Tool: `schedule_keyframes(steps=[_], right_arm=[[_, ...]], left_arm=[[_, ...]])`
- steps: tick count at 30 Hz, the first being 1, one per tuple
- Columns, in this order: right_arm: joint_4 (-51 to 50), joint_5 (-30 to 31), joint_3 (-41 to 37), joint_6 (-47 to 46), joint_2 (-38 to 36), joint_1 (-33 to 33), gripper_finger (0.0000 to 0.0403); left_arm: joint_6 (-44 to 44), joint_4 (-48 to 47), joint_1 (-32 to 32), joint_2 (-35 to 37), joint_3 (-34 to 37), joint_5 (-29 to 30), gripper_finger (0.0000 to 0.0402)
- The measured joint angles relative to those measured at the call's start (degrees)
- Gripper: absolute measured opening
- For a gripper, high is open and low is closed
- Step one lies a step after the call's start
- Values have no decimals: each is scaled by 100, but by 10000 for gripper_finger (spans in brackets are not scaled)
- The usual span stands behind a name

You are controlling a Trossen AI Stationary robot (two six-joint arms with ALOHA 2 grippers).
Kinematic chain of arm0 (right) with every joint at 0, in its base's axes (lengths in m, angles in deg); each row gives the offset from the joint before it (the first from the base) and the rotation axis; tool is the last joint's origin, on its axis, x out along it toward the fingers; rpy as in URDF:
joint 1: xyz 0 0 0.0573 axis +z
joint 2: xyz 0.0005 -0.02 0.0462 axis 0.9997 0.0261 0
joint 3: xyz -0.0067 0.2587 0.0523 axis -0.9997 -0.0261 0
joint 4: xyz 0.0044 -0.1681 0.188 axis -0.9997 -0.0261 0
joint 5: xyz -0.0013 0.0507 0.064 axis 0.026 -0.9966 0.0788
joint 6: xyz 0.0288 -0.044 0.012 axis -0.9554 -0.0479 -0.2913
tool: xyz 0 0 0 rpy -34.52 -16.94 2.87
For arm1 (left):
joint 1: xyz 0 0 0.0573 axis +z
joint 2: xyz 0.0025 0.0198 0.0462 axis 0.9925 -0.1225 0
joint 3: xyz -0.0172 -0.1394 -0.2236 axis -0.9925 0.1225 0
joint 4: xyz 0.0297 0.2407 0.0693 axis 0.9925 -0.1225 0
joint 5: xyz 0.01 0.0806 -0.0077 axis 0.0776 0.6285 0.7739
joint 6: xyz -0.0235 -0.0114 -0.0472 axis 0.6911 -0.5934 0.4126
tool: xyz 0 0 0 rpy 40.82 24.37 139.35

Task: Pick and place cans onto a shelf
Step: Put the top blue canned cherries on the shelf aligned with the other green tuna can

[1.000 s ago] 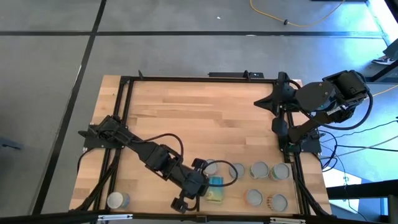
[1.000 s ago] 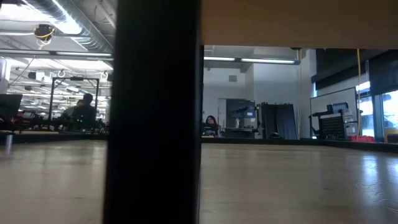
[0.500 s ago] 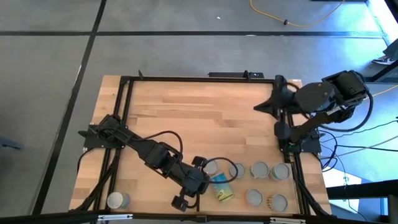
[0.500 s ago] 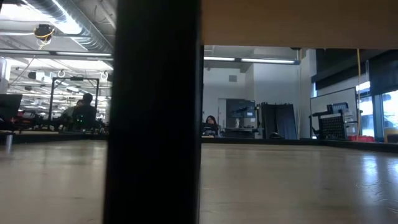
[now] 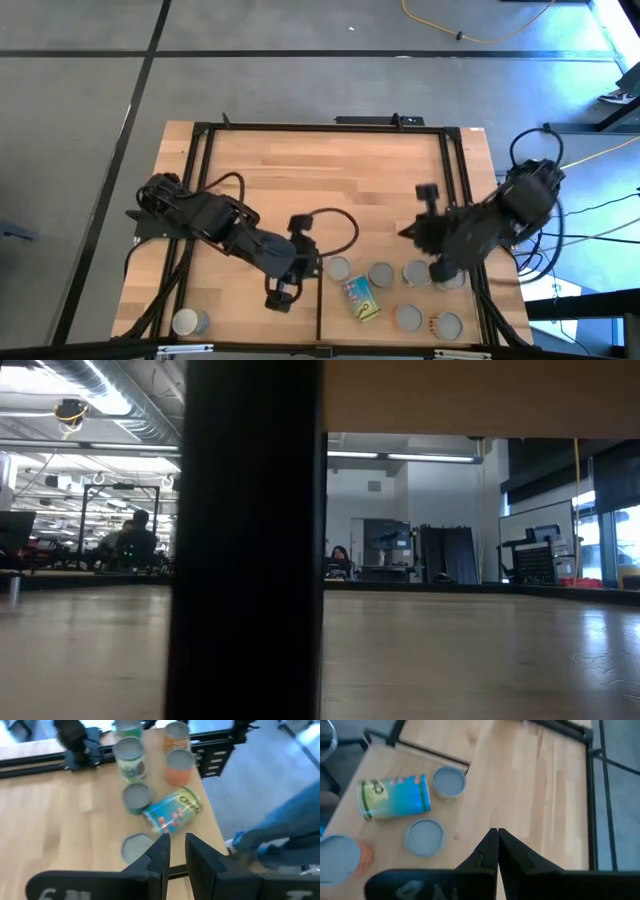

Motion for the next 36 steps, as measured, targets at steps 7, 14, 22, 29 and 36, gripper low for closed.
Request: schedule_keyframes(steps=[7, 14, 22, 29, 36], right_arm=[[327, 107, -938, -791, 296, 438, 10], [1041, -126, -1056, -1273, 633, 500, 36], [1582, -495, -1054, -1169, 855, 705, 105], [1830, -52, -1054, -758, 1135, 1111, 110], [1997, 776, -1054, -538, 1516, 1362, 110]], left_arm=[[-103, -60, -10, 263, -27, 155, 51], [-229, -138, -45, 315, -27, 201, 51], [-278, -273, -73, 317, -27, 201, 51], [-212, -274, -73, 317, -27, 307, 51], [320, -265, -60, 317, -27, 664, 51]])
